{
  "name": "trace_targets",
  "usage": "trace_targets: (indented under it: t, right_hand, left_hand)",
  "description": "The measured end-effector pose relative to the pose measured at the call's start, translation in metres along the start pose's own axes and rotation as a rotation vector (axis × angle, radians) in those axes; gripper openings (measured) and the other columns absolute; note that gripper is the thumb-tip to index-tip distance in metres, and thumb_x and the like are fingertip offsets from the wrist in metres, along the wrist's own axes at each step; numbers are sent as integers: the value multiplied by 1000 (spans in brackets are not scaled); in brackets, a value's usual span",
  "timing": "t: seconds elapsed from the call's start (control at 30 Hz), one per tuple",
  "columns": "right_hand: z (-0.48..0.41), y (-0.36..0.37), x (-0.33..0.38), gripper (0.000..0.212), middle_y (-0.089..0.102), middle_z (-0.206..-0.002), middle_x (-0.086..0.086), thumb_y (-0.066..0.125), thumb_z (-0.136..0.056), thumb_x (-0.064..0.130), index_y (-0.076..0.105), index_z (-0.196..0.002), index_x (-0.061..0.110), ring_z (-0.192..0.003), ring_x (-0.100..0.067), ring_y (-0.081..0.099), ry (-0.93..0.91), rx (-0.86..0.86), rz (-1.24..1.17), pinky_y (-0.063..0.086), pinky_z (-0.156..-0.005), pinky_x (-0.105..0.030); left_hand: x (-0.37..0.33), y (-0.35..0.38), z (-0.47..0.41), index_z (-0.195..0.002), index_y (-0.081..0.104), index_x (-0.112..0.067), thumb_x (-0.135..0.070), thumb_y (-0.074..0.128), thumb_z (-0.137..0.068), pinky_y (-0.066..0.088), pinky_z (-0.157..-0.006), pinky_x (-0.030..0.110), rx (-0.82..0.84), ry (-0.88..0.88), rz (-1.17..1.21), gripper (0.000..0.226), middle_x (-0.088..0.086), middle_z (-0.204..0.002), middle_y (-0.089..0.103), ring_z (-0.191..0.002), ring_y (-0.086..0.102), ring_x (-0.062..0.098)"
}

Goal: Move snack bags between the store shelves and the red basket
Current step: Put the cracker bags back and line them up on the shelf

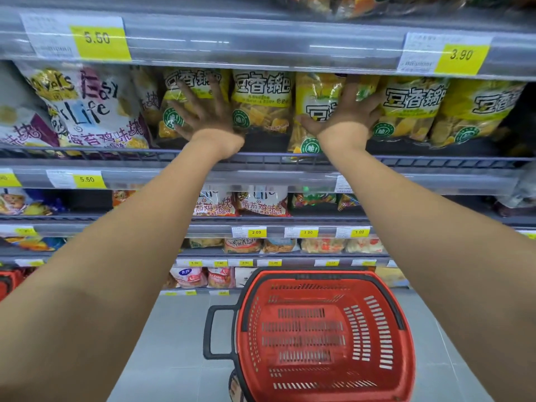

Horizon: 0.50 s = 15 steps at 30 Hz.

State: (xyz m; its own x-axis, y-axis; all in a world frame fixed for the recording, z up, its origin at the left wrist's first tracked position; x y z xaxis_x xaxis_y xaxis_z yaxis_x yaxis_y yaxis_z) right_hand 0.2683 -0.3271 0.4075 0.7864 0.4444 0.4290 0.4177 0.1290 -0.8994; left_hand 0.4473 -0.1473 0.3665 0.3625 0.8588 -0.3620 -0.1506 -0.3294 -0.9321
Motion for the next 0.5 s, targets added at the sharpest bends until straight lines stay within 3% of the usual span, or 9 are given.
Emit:
trace_targets:
  t: [0.17, 0.23, 0.3, 0.33, 0.4, 0.5]
  right_hand:
    - [5, -5, 0, 113, -3, -155, -23, 62, -67, 78, 5, -150, 27, -142, -42, 10, -10, 117, 48, 28, -106, -57]
    - [7, -4, -2, 123, -4, -158, -20, 53, -62, 88, -7, -151, 28, -143, -42, 12, -31, 201, 71, 24, -109, -57]
    - [13, -8, -6, 125, 19, -155, -21, 46, -58, 94, 2, -152, 24, -138, -41, 28, -39, 201, 60, 30, -108, -55]
    - [18, -13, -8, 121, 30, -149, -22, 46, -59, 93, 13, -151, 20, -134, -41, 33, -40, 166, 43, 33, -106, -53]
    - [35, -21, -13, 105, 35, -141, -24, 48, -69, 86, 26, -145, 17, -131, -41, 33, -75, 83, 21, 34, -104, -53]
    - [70, -22, -17, 93, 18, -149, -28, 47, -79, 76, 12, -149, 27, -135, -43, 24, -196, 4, 43, 28, -105, -56]
  left_hand:
    - [0, -17, 21, -152, -12, -25, -63, 50, -87, -2, -109, 68, -26, 72, -3, 98, 21, -155, -25, -140, -19, 50]
    - [-10, -24, 40, -153, 6, -12, -66, 39, -88, 2, -108, 70, -84, 159, -69, 90, 34, -154, -1, -140, -1, 56]
    - [-27, -28, 67, -149, 23, -6, -63, 33, -92, 12, -110, 66, -138, 256, -128, 81, 38, -146, 26, -136, 20, 55]
    - [-37, -30, 83, -149, 24, -8, -60, 33, -94, 13, -111, 63, -185, 311, -137, 76, 35, -145, 30, -136, 23, 52]
    - [-55, -34, 114, -150, 24, -12, -55, 33, -96, 15, -114, 58, -263, 430, -132, 70, 28, -148, 31, -139, 23, 46]
    - [-68, -38, 154, -147, 33, -10, -52, 32, -94, 26, -112, 55, -383, 588, -110, 68, 24, -149, 35, -138, 30, 42]
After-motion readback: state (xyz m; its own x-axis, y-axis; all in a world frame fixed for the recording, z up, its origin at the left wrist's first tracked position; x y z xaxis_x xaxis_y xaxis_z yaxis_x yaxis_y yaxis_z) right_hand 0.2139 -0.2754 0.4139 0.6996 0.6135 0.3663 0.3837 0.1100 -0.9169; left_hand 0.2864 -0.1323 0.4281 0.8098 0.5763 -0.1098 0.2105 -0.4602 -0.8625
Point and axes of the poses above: each hand's wrist, its own z-axis away from the middle knuckle, its own y-axis out of the palm, x = y × z, the point moved 9 cm from there along -z, towards the middle knuckle
